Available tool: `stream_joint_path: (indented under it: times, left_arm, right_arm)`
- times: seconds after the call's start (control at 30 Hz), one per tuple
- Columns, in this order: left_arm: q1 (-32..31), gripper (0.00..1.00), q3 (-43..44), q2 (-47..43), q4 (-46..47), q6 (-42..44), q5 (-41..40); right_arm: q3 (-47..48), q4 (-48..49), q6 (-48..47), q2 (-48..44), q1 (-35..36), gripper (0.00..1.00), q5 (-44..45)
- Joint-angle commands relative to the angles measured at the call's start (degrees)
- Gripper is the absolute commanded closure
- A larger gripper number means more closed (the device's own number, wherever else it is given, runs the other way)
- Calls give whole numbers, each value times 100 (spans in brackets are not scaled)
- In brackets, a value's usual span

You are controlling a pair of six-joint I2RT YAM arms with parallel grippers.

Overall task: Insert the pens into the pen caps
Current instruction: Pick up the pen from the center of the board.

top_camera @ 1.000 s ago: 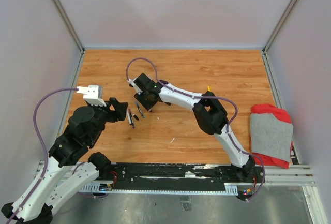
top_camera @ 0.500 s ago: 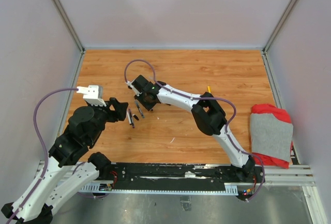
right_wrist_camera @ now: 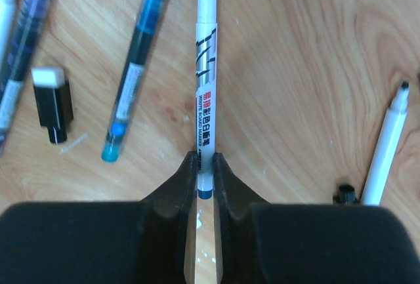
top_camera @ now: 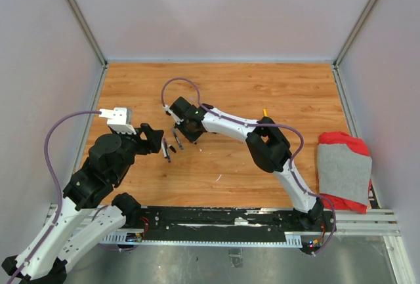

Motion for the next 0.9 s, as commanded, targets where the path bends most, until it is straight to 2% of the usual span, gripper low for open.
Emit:
stream_joint_path:
  times: [0.0, 0.1, 0.2, 0.33, 0.67, 0.87]
  left_arm:
    - [18, 21, -36, 35, 114, 31, -46]
    - [18, 19, -8, 80, 140, 20, 9]
    - [18, 11, 67, 162, 160, -75, 68]
    - [18, 6, 160, 190, 222, -236, 149]
    - [18, 6, -169, 165, 1053, -611, 962]
    - [18, 12, -536, 413, 1724, -954, 1703]
  right_arm:
    - [-582, -140, 165, -499, 6, 99, -33]
    - [-1039, 194, 264, -932, 10, 99, -123]
    - [-1526, 580, 382, -1480, 14, 99, -215]
    - [-2232, 1144, 643, -2177, 13, 99, -403]
    - [-4084, 2920, 1606, -3668, 14, 100, -983]
    - [-5011, 3959, 2338, -4344, 14, 99, -1055]
